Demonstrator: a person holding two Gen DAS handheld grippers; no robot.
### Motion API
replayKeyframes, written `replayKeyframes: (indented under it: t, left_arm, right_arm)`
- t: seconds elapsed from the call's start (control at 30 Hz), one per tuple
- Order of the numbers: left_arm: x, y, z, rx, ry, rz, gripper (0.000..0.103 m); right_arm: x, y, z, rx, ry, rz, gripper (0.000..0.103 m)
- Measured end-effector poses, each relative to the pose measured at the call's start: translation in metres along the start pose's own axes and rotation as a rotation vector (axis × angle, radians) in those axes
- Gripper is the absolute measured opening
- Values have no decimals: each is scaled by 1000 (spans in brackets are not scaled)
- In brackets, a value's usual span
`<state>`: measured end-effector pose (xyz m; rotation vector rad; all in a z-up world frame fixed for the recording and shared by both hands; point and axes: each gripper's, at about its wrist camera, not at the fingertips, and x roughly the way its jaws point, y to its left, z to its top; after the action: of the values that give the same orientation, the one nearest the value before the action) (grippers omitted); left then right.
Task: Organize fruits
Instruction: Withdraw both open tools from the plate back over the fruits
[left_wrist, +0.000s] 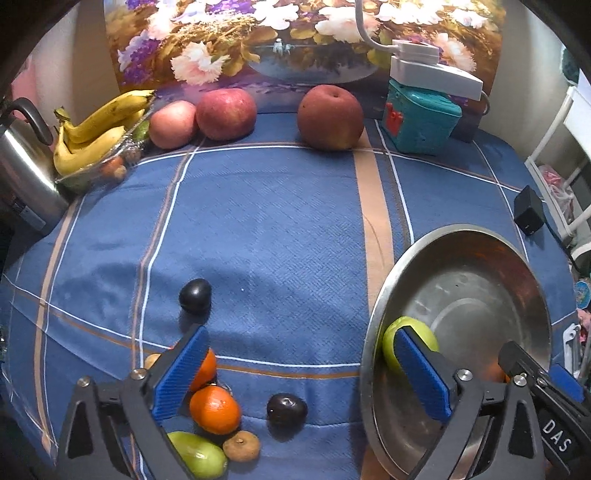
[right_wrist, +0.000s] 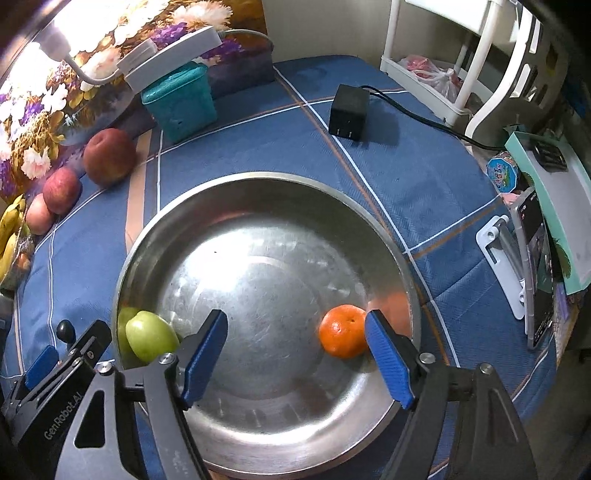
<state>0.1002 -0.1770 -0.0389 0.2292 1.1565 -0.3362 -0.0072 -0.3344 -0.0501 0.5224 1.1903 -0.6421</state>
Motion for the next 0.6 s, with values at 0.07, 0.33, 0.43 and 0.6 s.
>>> replayKeyframes:
  t: [0.07,0.33,0.43,0.6]
  left_arm:
    - [0,1,0,0,-3,4,103]
    - [-1,9,1,-35,-16,7,103]
    - [-1,8,1,-24,-16,22,103]
    - [-1,7,0,-4,-9,35,103]
  right_arm:
    - [0,0,0,-2,-3,-1,95]
    - [-1,1,0,-3,-18,-5,96]
    - [-2,1,1,-2,-22,-9,96]
    - [-3,0,1,-3,-24,-3,96]
